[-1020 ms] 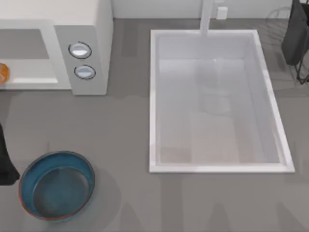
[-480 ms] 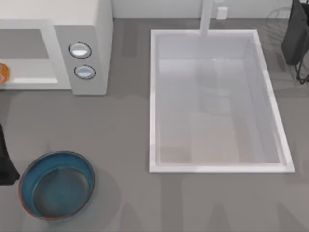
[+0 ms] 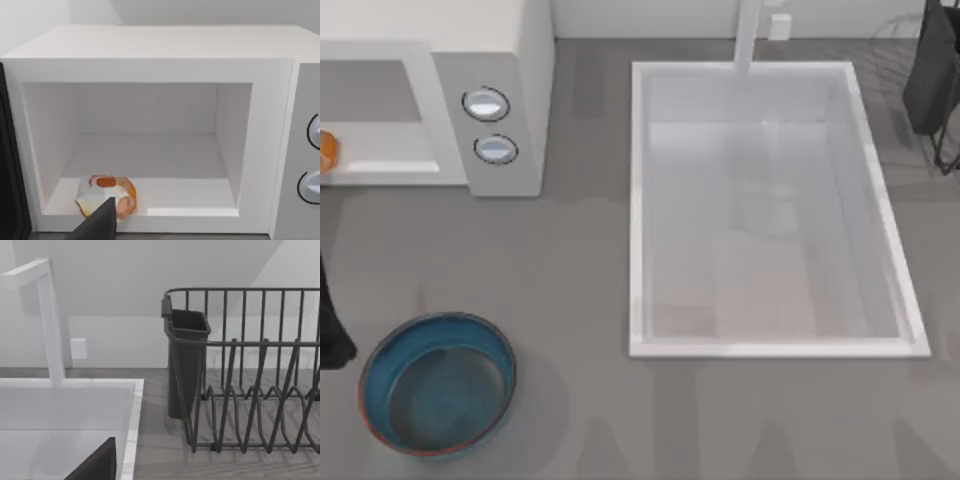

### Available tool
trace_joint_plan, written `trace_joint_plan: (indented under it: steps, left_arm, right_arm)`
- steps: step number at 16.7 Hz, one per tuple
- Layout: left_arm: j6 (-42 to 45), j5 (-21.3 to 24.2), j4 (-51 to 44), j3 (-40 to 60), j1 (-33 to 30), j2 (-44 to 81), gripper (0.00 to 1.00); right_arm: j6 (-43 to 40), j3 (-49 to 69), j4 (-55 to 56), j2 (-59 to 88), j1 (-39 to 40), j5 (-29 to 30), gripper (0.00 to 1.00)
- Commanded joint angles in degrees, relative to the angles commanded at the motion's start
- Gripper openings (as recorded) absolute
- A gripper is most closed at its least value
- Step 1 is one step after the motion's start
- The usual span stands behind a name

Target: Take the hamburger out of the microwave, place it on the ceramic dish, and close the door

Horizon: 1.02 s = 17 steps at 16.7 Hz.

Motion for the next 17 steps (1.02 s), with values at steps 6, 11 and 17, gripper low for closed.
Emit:
trace_joint_plan:
  steps: [6, 11, 17]
  left_arm:
    - [1.29, 3.28, 13.82, 9.71, 2.98, 25.96, 1.00]
    - [2.74, 6.99, 29.44, 20.68, 6.36, 57.41, 1.00]
    - [4.48, 11.41, 48.05, 33.75, 10.38, 96.27, 1.00]
  right_arm:
    - [0.00, 0.00, 0.00, 0.00, 0.00, 0.00, 1.00]
    - [0.00, 0.00, 0.00, 0.00, 0.00, 0.00, 1.00]
    - [0.00, 0.00, 0.00, 0.00, 0.00, 0.00, 1.00]
